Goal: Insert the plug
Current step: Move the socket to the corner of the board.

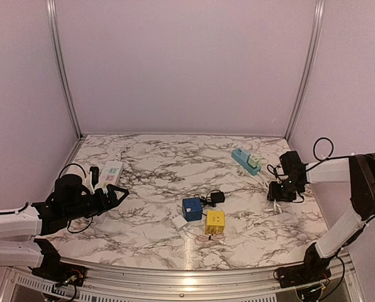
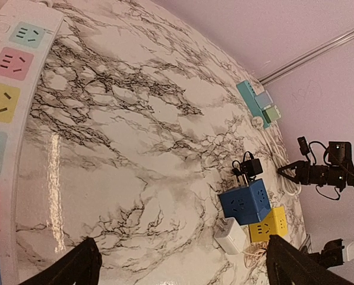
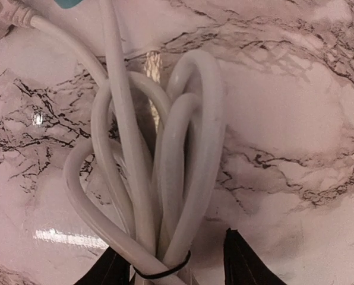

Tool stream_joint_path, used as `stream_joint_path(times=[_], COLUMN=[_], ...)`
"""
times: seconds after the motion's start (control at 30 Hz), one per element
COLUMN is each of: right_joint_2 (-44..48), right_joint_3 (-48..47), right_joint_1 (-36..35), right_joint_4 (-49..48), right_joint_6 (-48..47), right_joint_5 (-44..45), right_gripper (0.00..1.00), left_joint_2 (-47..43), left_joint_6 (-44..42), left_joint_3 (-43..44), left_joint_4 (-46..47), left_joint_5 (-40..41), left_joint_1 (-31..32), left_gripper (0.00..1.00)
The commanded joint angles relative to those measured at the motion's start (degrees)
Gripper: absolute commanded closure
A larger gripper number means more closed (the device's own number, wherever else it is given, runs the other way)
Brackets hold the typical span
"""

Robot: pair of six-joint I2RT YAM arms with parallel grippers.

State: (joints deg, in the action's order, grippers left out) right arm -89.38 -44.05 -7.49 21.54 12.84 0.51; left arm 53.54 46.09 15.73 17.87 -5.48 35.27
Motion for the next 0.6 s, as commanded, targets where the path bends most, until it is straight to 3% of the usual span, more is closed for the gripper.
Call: stream_joint_path(times=[0.0,0.23,0.27,0.3,0.57], right_joint_2=[2.16,7.95,8.44,8.88,0.80], right_joint_3=[0.05,-5.03,-5.93,-6.73,-15.24], right_joint_1=[0.28,0.06,0.10,0.12,-0.34], right_joint_4=[2.04,5.87,5.91,5.70,-0.45], right_joint_6=[0.67,-2.32,-2.49,-2.66,-6.23], right_joint_5=[-2.62,-2.11,-1.89,-1.88,-4.88], right_gripper=[0.50,0.29,0.11,0.03,0.02], left_joint_2=[0.02,-0.30,-0.20,-0.06,0.55], left_joint_6=[-0.45,-0.56,-0.51,-0.37,0.98], left_joint_3=[0.78,0.97,1.05,1.02,0.54], left_joint_4=[2.08,1.59,1.68,1.91,3.39], left_joint_5=[-0.69,-0.24,-0.24,-0.31,-0.76], left_joint_1=[0.15,0.15,0.15,0.15,0.24], left_gripper=[0.01,0.01,0.01,0.01,0.01])
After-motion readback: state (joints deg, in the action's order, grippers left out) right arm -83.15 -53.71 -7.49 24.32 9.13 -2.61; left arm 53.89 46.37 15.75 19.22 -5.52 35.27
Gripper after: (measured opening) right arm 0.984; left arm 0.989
